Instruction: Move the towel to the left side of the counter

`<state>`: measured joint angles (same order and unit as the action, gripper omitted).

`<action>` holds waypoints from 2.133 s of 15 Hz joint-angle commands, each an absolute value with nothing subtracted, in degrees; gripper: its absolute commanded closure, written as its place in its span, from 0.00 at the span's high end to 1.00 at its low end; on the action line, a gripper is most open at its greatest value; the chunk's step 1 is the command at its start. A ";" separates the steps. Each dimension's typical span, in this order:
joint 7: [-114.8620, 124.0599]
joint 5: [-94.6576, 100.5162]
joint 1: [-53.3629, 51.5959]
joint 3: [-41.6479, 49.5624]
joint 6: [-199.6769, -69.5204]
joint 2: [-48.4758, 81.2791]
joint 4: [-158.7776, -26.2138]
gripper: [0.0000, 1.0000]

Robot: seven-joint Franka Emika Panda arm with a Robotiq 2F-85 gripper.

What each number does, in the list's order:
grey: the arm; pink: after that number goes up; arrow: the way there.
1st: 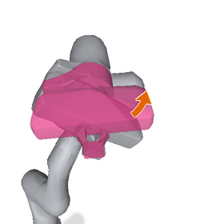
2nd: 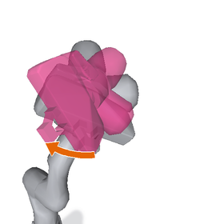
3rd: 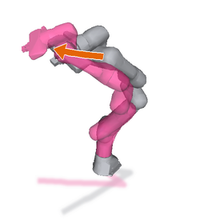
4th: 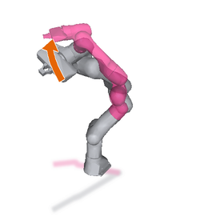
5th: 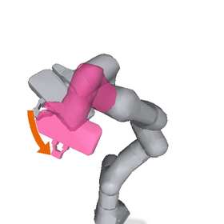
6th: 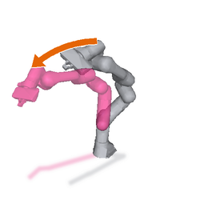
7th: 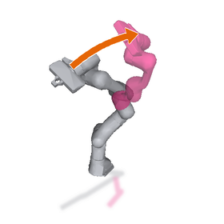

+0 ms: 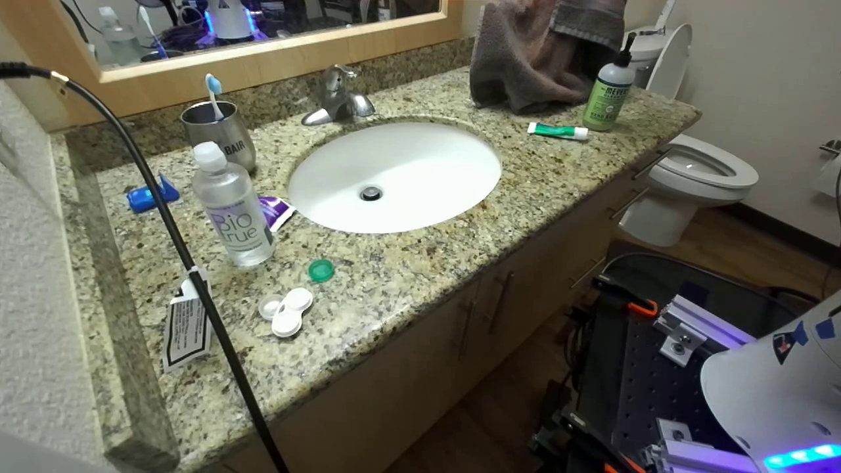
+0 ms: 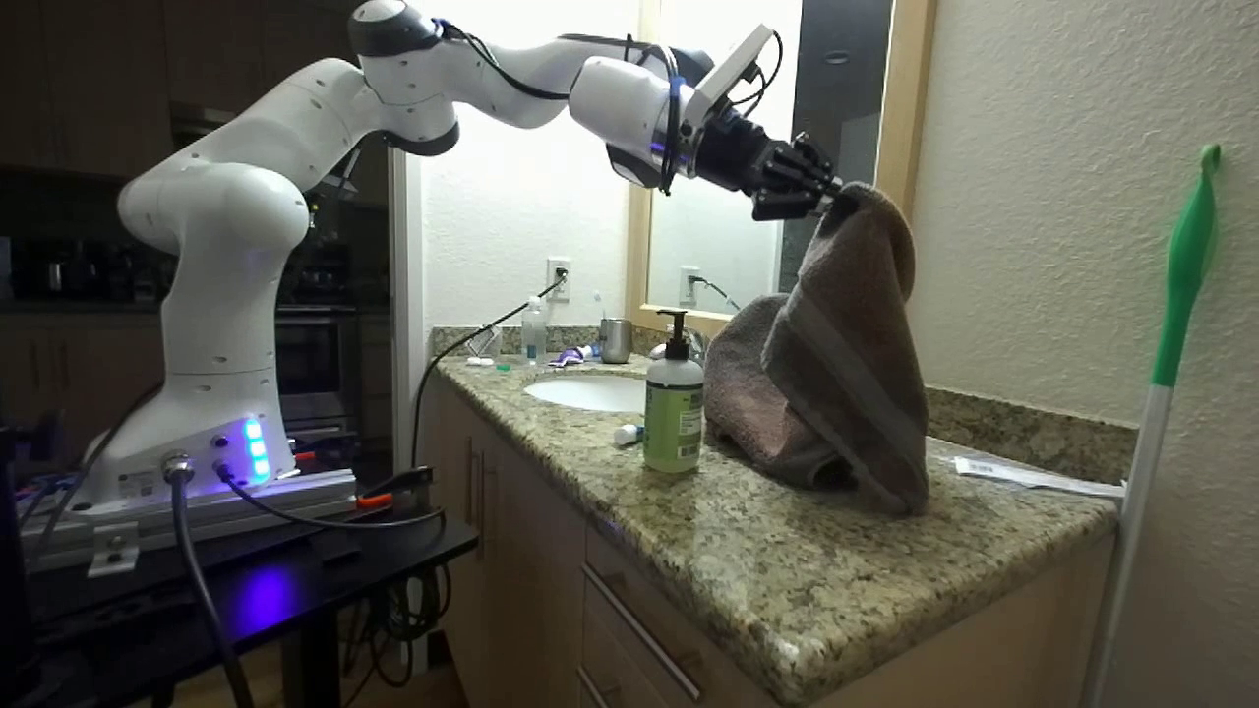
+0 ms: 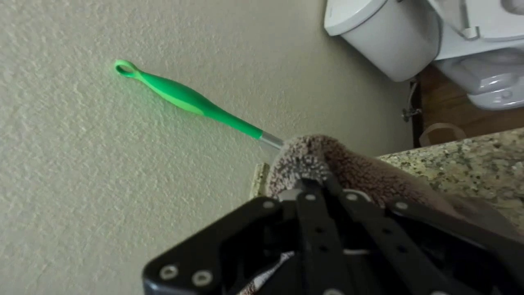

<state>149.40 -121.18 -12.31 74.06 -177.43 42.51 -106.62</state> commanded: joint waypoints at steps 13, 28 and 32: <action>149.48 -97.54 40.35 10.61 -182.42 34.37 -108.97 0.31; 148.59 -78.24 43.82 14.69 -153.75 39.80 -89.85 1.00; 148.99 -67.28 41.78 20.61 -142.96 43.98 -81.41 1.00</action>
<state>149.00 -72.07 44.08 14.86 -151.36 39.56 -89.08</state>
